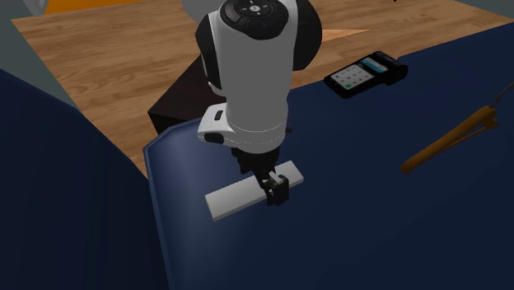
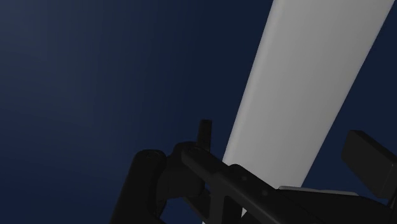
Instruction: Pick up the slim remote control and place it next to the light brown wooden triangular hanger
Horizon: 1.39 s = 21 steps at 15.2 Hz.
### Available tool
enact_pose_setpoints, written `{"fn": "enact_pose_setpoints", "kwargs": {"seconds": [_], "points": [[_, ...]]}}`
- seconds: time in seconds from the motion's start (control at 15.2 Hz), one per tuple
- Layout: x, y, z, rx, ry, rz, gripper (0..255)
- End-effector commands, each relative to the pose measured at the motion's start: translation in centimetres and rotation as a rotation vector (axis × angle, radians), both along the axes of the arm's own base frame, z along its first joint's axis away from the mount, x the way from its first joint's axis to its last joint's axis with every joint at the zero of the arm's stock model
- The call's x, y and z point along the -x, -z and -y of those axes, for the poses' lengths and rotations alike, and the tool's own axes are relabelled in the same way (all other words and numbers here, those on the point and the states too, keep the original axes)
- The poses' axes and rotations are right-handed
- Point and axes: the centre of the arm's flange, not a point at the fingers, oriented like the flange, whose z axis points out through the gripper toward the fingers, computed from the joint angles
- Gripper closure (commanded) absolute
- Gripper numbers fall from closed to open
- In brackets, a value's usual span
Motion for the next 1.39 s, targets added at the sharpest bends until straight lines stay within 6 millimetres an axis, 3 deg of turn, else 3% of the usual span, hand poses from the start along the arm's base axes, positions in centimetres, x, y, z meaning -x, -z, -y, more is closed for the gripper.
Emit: {"fn": "enact_pose_setpoints", "kwargs": {"seconds": [0.0,0.2,0.26,0.86,1.32], "points": [[0.0,0.0,0.0,0.000,0.000,0.000,0],[0.0,0.0,0.0,0.000,0.000,0.000,0],[0.0,0.0,0.0,0.000,0.000,0.000,255],[0.0,0.0,0.0,0.000,0.000,0.000,255],[0.0,-3.7,0.0,0.000,0.000,0.000,255]]}}
